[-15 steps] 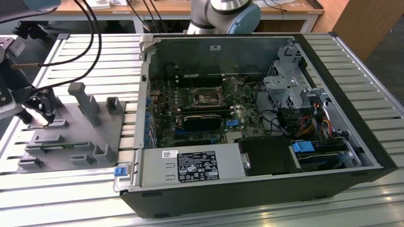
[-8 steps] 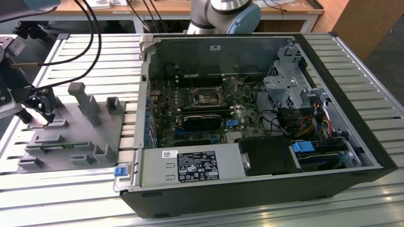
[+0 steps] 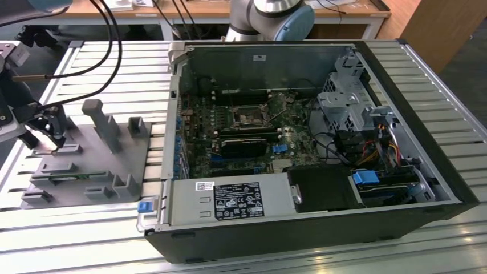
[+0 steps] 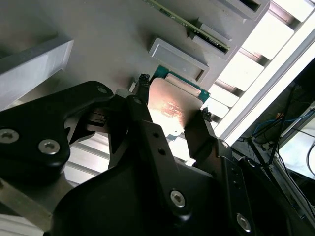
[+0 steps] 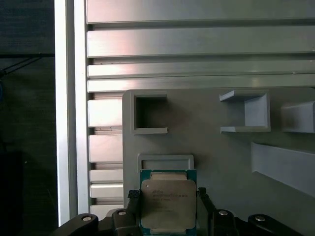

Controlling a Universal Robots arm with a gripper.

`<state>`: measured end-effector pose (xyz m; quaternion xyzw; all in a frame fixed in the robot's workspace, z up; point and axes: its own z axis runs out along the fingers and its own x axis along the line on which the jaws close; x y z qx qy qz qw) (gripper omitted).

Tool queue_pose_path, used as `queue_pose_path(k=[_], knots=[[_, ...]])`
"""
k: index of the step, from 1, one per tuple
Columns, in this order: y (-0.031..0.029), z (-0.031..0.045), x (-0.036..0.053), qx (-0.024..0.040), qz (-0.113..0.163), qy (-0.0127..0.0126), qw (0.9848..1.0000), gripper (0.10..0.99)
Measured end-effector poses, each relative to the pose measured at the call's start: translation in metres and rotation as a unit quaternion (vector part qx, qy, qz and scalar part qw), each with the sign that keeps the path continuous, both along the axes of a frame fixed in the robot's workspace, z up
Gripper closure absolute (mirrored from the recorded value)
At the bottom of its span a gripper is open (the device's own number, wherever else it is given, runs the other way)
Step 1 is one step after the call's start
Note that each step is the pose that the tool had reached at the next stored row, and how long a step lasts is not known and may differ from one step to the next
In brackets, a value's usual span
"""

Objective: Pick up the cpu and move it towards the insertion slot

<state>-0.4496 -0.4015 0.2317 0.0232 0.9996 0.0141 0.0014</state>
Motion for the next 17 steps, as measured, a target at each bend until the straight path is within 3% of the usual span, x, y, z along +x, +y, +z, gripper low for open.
queue_pose_path(k=[17], knots=[[0.0001,0.0035,0.0000,0.0000,0.000,0.0000,1.0000,0.549]])
